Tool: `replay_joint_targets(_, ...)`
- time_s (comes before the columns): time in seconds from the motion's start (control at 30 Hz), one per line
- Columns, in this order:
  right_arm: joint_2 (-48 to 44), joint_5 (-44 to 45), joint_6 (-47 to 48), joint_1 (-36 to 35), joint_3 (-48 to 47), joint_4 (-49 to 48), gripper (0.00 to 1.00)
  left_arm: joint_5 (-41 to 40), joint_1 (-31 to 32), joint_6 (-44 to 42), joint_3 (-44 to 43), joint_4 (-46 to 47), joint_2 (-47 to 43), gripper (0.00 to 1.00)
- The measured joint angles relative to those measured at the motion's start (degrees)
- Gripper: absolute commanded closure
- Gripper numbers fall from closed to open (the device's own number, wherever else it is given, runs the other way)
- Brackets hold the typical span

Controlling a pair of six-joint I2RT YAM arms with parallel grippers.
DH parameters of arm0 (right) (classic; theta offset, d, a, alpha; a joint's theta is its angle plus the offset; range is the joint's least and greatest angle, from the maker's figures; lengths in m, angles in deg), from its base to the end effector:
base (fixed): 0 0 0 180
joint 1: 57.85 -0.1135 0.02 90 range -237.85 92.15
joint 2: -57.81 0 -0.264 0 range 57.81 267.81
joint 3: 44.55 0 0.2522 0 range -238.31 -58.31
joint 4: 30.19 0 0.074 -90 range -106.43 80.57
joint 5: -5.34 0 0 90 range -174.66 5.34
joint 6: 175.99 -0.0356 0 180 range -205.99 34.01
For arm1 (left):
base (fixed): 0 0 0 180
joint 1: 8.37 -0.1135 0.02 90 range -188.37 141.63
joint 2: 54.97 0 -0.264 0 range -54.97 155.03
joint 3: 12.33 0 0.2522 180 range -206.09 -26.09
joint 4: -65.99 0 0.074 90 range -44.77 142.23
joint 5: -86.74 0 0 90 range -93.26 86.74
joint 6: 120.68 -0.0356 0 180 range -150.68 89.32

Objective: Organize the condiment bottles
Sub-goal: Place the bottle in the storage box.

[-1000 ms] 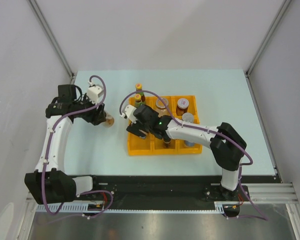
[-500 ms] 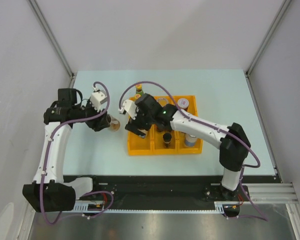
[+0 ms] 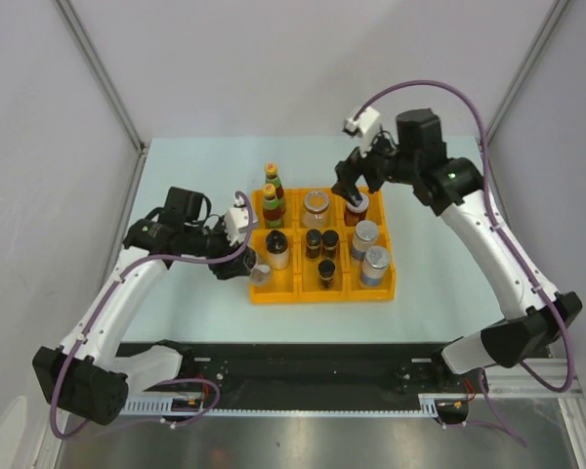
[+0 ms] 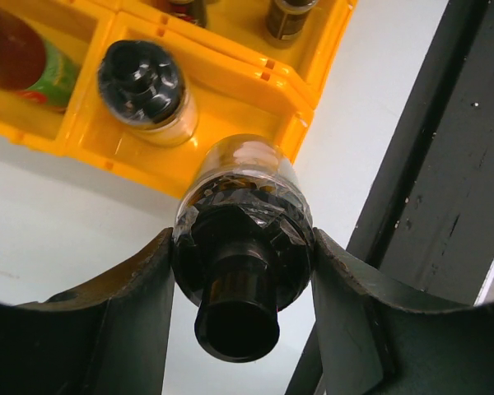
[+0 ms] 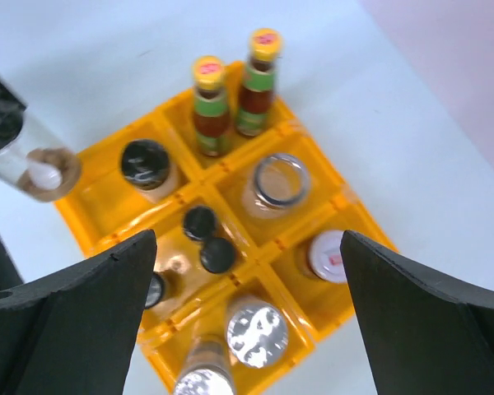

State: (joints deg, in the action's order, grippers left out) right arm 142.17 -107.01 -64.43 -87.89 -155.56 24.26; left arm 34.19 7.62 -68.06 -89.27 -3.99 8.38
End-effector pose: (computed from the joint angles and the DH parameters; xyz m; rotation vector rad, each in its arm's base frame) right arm 0.2651 0.1689 0.4395 -1.1055 1.7289 0.4923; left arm 0.1895 -0.0768 0.3235 1.2843 2.0135 -0.6582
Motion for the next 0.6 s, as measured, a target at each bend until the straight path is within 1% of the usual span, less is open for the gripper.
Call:
replay_joint_targets(0.2,-5.9,-2.8,-0.5,10.8,3.6,0.3,0.00,-4.3,6.3,4.0,4.8,7.1,1.3,1.00)
replay_joint_targets(0.33,-8.5,-5.4,-0.6,15.5,5.2,0.3,0.00,-8.8,9.5,6.2,7.5,11.8,2.6,1.00)
replay_joint_targets(0.47,-9.7,-7.4,-0.9,18.1,6.6,0.4,0.00,-12.3,11.5,7.9,9.1,15.9,4.2,1.00)
replay_joint_targets(0.6,-9.8,-9.1,-1.3,19.2,7.6,0.4,0.00,-14.0,12.5,9.0,9.9,18.6,5.4,1.00)
